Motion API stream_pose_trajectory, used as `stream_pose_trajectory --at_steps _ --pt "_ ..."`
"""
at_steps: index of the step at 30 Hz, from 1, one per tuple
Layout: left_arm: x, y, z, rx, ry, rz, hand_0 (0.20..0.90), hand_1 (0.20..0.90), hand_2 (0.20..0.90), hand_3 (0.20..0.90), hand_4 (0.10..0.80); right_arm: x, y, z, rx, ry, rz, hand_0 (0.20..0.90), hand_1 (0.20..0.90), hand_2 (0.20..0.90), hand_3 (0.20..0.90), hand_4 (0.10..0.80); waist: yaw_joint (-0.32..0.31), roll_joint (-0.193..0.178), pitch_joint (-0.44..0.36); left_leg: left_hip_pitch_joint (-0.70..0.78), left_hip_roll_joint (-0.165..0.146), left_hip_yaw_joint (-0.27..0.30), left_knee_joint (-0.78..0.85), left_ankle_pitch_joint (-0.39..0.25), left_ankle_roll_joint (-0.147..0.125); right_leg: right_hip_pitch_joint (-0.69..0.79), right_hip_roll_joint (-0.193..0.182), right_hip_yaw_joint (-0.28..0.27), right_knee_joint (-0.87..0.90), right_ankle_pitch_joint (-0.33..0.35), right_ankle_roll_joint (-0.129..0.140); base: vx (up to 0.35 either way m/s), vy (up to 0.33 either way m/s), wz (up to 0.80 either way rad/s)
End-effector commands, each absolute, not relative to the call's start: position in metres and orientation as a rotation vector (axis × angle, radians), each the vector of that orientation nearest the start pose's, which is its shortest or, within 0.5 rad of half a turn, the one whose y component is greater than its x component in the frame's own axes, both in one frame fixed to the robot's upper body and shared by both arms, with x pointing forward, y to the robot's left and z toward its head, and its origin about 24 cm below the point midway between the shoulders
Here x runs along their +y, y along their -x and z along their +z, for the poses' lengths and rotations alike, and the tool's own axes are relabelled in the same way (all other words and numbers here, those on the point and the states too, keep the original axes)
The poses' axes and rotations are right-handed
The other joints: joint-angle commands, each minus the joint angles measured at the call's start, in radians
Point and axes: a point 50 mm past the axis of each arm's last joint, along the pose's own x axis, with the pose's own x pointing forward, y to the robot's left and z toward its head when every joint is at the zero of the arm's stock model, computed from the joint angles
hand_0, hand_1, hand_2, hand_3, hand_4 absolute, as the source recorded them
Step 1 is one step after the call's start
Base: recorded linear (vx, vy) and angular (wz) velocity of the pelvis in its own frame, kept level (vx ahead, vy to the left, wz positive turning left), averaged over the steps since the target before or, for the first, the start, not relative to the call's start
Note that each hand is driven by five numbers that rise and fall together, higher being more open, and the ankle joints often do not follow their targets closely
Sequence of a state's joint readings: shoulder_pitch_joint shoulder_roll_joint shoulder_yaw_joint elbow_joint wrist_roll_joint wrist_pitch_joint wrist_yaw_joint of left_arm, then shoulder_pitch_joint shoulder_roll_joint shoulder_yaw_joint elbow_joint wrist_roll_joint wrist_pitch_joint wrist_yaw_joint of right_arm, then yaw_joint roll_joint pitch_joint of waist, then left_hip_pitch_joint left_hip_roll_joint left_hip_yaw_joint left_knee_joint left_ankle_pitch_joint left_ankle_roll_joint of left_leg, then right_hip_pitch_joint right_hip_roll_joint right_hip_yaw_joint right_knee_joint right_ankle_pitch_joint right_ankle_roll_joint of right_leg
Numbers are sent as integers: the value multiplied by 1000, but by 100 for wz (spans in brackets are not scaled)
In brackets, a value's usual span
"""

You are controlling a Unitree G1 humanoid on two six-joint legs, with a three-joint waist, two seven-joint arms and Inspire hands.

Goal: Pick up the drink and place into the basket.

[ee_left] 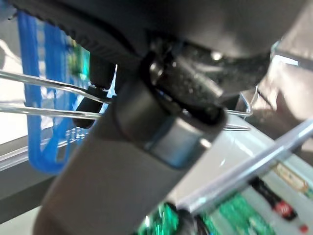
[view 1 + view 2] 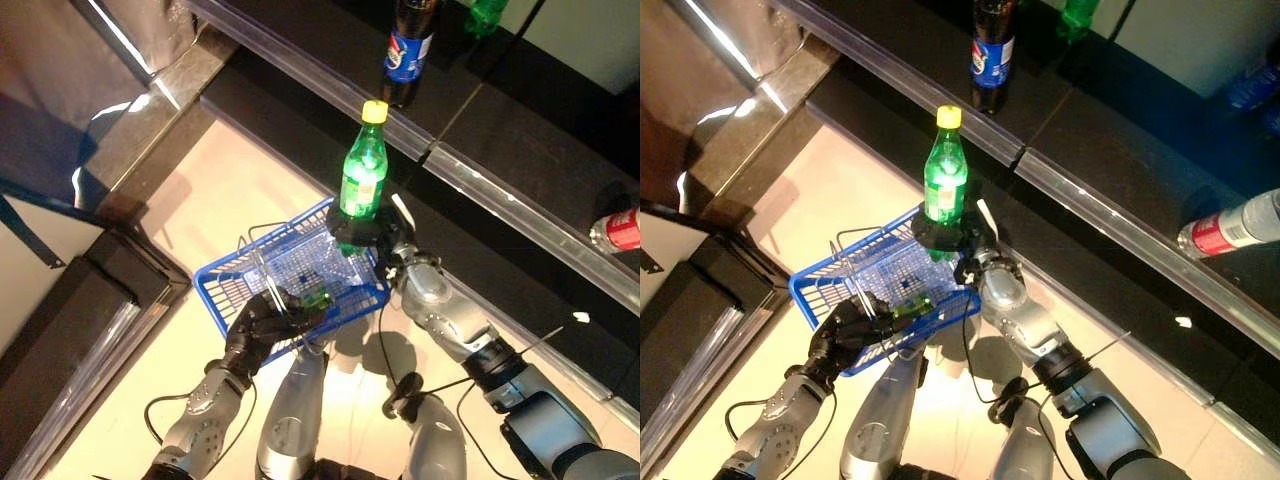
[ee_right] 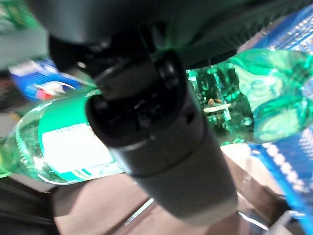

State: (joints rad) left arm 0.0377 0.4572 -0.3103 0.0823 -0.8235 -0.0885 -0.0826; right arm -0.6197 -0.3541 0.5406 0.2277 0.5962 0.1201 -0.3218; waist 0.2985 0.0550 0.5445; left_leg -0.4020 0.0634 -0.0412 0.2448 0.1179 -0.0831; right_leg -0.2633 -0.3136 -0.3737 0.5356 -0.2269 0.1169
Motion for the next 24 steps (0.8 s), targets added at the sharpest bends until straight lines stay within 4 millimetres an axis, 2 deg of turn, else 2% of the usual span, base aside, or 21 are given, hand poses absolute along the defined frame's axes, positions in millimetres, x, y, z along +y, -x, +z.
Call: stream_pose_trajectory --at_steps 1,6,13,18,24 --pt "123 -229 151 -520 343 -743 300 300 300 200 100 -37 -329 197 -360 -141 456 300 300 300 200 100 8 34 -24 16 -6 -27 83 -80 24 63 11 -22 -69 100 -52 -3 21 7" --pt "104 -230 175 -610 343 -863 300 300 300 200 100 -20 -329 181 -286 -153 483 300 300 300 200 100 2 39 -24 10 -14 -36 74 -74 27 47 9 -20 -65 105 -49 0 7 2" --pt "96 -236 184 -622 343 -906 300 300 300 200 100 -1 -333 157 -174 -140 476 300 300 300 200 100 6 44 -24 3 -26 -46 67 -71 26 27 3 -18 -67 119 -41 0 -3 1" --pt "98 -238 183 -607 374 -925 300 300 300 200 100 -10 -348 121 1 -163 404 300 300 300 200 100 24 63 -24 0 -37 -51 61 -71 26 25 -8 -27 -68 121 -41 4 -2 3" --pt "100 -236 183 -610 406 -961 300 300 300 200 100 -28 -355 79 177 -238 319 300 300 300 200 100 42 82 -24 -3 -51 -62 54 -73 26 20 -20 -38 -65 128 -41 11 -4 5"
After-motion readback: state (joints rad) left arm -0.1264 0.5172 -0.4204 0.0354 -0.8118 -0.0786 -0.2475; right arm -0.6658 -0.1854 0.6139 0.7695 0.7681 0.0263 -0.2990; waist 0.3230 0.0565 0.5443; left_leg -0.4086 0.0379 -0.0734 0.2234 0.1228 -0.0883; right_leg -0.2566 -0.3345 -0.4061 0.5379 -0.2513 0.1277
